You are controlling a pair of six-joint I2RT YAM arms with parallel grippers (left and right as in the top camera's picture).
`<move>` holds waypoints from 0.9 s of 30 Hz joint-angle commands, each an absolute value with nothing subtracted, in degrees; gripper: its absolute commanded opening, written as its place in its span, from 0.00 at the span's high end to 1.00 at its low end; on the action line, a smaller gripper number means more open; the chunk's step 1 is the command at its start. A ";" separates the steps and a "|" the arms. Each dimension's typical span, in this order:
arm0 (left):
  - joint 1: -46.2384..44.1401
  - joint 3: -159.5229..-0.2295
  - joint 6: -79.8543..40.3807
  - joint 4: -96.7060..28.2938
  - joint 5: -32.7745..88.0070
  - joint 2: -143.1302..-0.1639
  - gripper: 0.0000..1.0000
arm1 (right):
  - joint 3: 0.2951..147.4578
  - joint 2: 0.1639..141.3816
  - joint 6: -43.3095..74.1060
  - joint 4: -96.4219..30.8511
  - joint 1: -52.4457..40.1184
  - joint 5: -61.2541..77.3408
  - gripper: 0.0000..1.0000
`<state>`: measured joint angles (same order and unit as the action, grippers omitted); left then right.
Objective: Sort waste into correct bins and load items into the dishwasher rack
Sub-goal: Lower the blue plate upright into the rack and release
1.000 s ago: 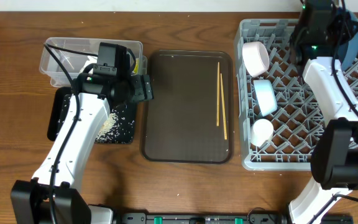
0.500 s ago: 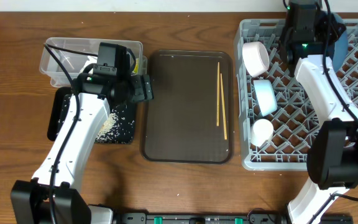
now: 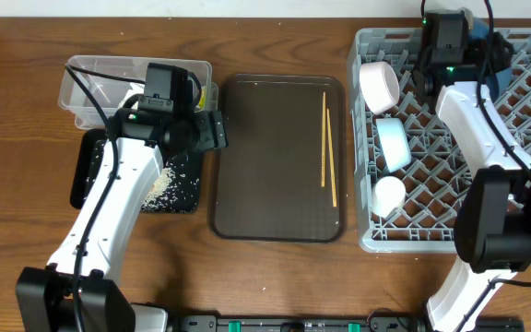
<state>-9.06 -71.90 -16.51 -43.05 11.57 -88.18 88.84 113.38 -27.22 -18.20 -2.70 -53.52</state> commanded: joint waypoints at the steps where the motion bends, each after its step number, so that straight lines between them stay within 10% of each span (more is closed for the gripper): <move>1: -8.91 -71.75 -16.19 -43.07 10.85 -87.22 0.12 | 88.40 113.27 -23.75 -16.69 -1.98 -52.05 0.01; 27: -8.91 -71.75 -16.19 -43.07 10.85 -87.22 0.12 | 88.40 96.95 -1.56 -28.58 -5.32 -26.22 0.01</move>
<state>-9.06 -71.90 -16.51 -43.07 11.57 -88.18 88.60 98.45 -7.75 -27.92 -4.47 -31.66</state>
